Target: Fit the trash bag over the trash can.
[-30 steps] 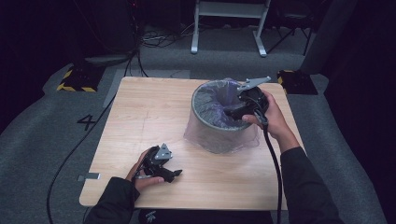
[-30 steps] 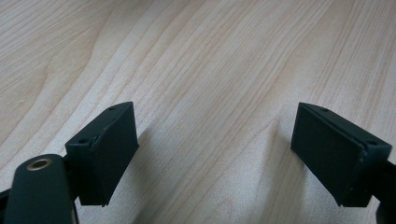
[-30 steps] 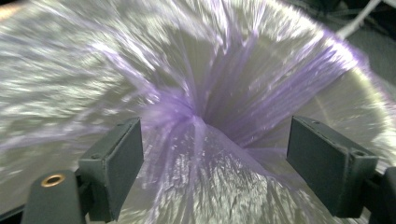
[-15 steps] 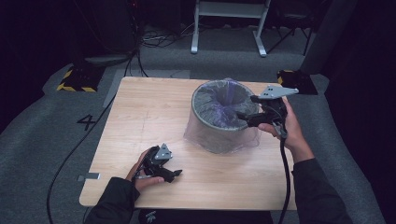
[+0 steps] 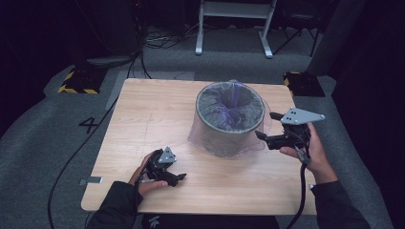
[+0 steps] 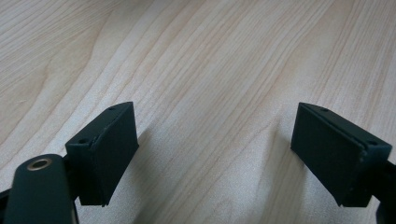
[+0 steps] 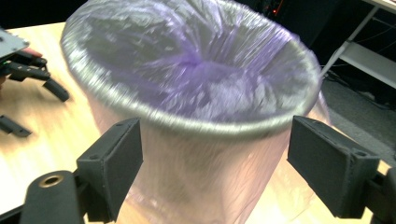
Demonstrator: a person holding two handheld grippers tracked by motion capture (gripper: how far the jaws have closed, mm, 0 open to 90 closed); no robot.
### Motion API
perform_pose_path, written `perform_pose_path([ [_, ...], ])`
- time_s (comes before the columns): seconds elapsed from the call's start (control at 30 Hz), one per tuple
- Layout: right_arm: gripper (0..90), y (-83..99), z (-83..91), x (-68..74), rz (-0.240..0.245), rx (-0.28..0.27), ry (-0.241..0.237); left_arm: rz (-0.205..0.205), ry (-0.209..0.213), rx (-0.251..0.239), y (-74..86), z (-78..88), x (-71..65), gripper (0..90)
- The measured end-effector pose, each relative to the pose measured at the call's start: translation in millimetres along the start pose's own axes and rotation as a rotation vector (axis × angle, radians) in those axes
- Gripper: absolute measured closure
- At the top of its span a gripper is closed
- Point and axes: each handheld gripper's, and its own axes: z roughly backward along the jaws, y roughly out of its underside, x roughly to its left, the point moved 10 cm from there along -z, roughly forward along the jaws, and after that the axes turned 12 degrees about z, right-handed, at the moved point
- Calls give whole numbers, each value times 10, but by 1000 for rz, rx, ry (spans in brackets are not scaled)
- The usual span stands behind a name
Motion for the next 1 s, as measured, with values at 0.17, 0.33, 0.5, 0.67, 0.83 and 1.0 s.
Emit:
perform_pose_path([
  [0.17,180,161,65,56,14,16,15,0,-1,0,0,0,0,142],
  [0.33,178,362,133,109,1,31,12,1,-1,0,1,1,0,143],
  [0.5,177,654,92,192,2,93,-1,1,-1,0,1,1,0,143],
  [0.67,174,991,22,341,-1,153,-28,1,-3,-1,2,3,1,143],
  [0.83,174,1319,-34,475,-6,209,-41,1,-4,-1,3,4,0,144],
  [1.0,174,1621,-69,569,-39,239,-49,2,-3,-2,4,4,-2,144],
])
